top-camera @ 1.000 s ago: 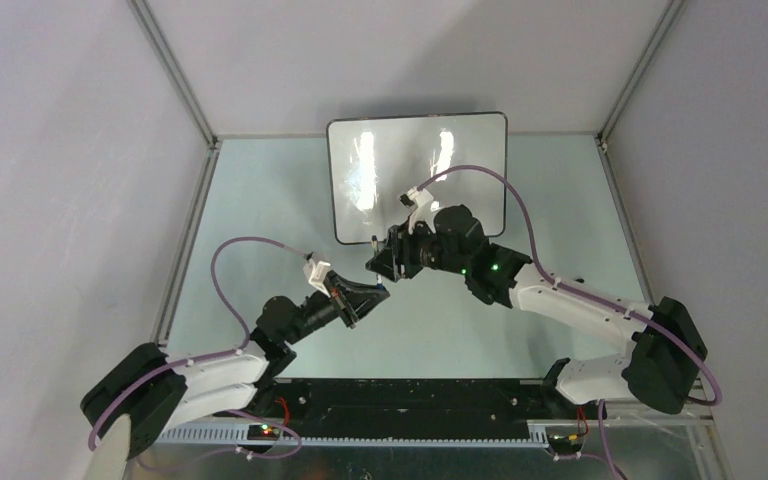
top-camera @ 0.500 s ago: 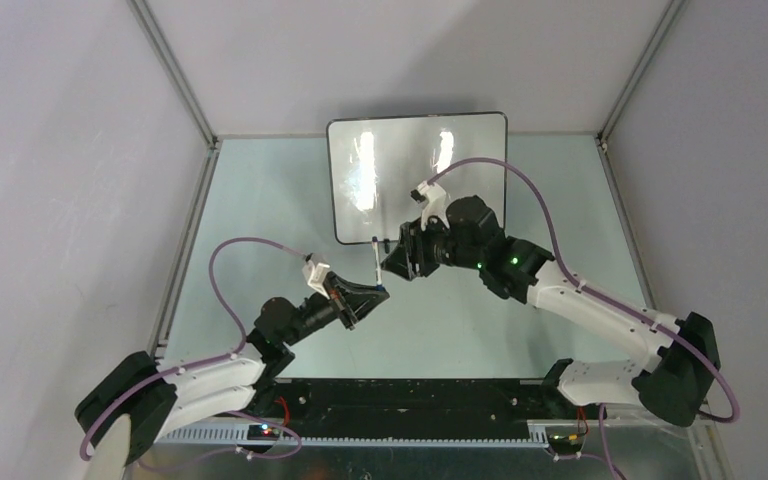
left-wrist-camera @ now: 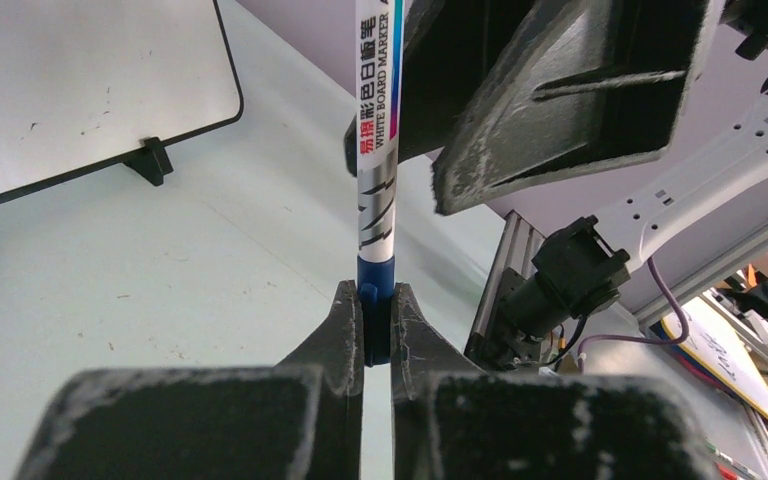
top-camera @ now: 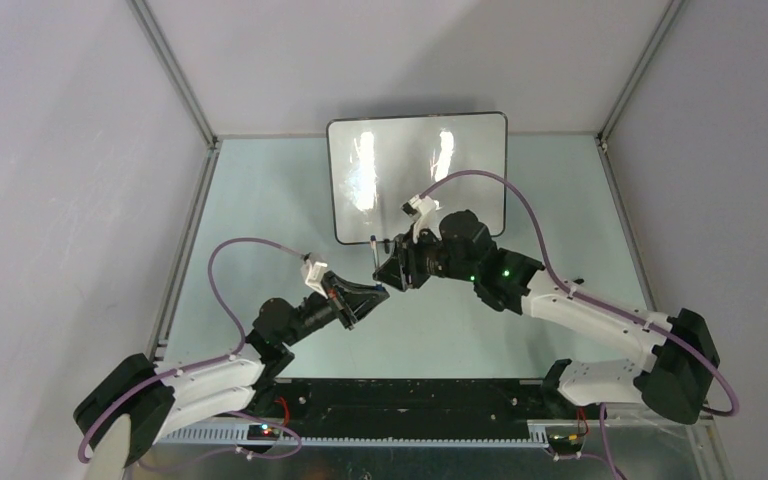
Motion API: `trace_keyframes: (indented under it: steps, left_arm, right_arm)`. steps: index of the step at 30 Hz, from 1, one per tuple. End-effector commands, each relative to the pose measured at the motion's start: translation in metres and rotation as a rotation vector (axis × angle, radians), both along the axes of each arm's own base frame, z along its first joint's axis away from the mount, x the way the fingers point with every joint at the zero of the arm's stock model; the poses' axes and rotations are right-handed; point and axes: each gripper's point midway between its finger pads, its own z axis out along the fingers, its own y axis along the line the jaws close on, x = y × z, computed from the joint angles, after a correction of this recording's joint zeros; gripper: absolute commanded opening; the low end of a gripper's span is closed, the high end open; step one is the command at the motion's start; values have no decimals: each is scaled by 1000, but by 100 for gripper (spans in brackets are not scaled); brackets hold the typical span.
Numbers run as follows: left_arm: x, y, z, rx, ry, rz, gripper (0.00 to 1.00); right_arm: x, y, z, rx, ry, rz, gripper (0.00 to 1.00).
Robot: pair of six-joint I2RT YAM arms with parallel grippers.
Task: Write a sentence on the whiteboard
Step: Pass from the left arm to the right
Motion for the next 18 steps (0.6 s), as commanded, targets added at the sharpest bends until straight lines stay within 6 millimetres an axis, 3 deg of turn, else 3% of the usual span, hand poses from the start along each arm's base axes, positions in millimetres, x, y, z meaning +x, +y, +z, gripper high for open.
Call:
trace_keyframes:
  steps: [1, 3, 9, 12, 14, 15, 16, 17, 18]
  left_arm:
    - [-4, -3, 26, -65, -55, -21, 0]
    - [-4, -3, 26, -65, -55, -23, 0]
    - [-5, -3, 28, -69, -59, -26, 0]
    - [-4, -4, 30, -68, -58, -27, 1]
    - [-4, -5, 29, -66, -54, -28, 14]
    - [-3, -4, 28, -64, -47, -23, 40]
    - [-2, -4, 28, -67, -44, -18, 53]
    - [1, -1, 28, -69, -36, 6, 74]
    - [2, 2, 29, -79, -34, 22, 80]
  right_arm:
    - [3, 11, 8, 46, -12, 11, 41]
    - [4, 15, 11, 66, -22, 19, 38]
    - [6, 16, 9, 61, -12, 20, 2]
    - [8, 15, 10, 59, -4, 15, 0]
    - [9, 14, 10, 59, -6, 11, 0]
    - [9, 12, 7, 46, 2, 5, 0]
    - [10, 11, 5, 37, 5, -1, 0]
    - [11, 9, 1, 24, 13, -9, 0]
    - [13, 6, -1, 15, 15, -17, 0]
